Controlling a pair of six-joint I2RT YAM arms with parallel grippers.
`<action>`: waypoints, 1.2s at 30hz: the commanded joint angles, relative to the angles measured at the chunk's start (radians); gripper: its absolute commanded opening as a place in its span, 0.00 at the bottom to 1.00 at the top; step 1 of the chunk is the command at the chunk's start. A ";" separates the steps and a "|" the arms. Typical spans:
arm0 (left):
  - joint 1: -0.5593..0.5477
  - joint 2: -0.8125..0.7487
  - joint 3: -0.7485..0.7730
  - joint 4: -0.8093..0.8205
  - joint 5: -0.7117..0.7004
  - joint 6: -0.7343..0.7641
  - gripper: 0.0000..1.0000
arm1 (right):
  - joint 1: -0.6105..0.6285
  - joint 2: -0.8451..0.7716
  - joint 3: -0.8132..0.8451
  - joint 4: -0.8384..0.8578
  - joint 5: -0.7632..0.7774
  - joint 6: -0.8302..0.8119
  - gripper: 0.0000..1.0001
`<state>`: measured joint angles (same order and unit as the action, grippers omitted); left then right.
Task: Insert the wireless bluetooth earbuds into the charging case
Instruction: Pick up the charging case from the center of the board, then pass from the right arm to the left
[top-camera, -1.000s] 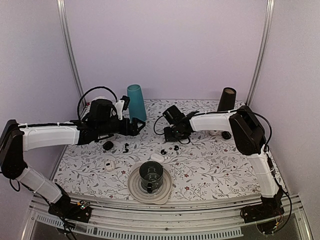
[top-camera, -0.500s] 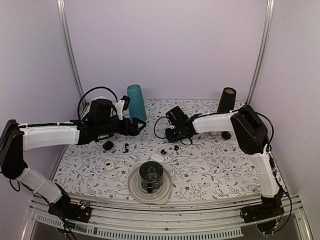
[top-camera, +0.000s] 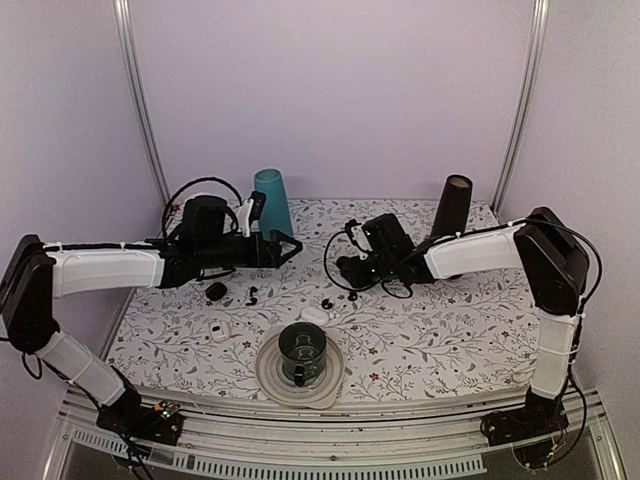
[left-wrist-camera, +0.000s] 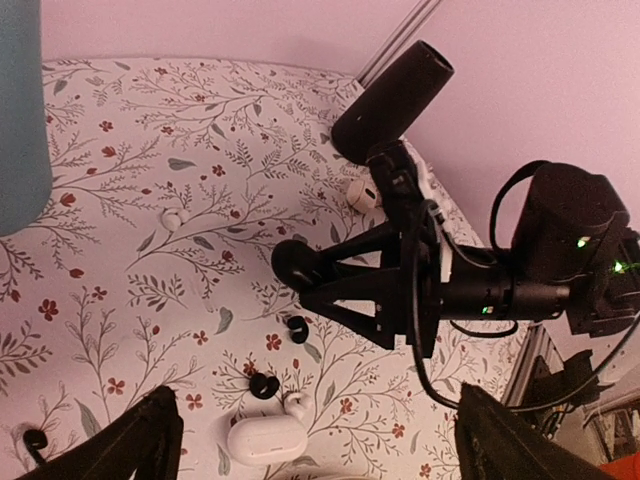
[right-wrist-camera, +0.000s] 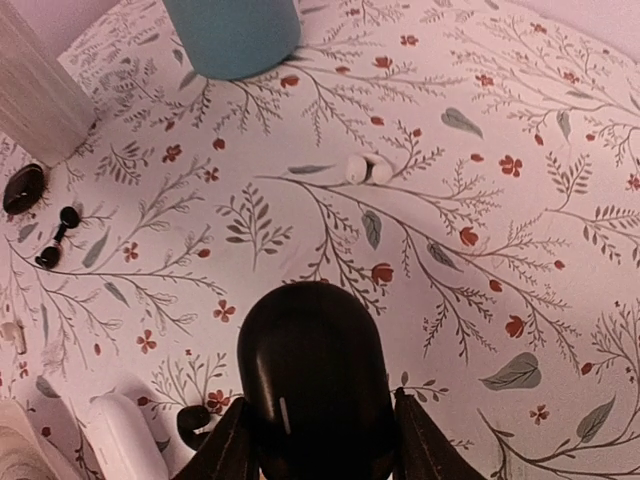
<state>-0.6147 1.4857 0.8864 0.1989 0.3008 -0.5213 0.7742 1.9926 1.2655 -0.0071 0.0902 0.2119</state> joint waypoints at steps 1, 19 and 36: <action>0.010 0.042 0.026 0.057 0.089 -0.084 0.94 | 0.012 -0.120 -0.080 0.174 -0.060 -0.046 0.29; 0.010 0.129 0.100 0.157 0.277 -0.279 0.68 | 0.155 -0.296 -0.140 0.265 0.043 -0.267 0.29; 0.007 0.173 0.144 0.138 0.340 -0.295 0.50 | 0.227 -0.280 -0.081 0.252 0.192 -0.405 0.29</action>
<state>-0.6144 1.6352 0.9981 0.3275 0.6094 -0.8150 0.9848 1.7226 1.1446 0.2340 0.2546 -0.1532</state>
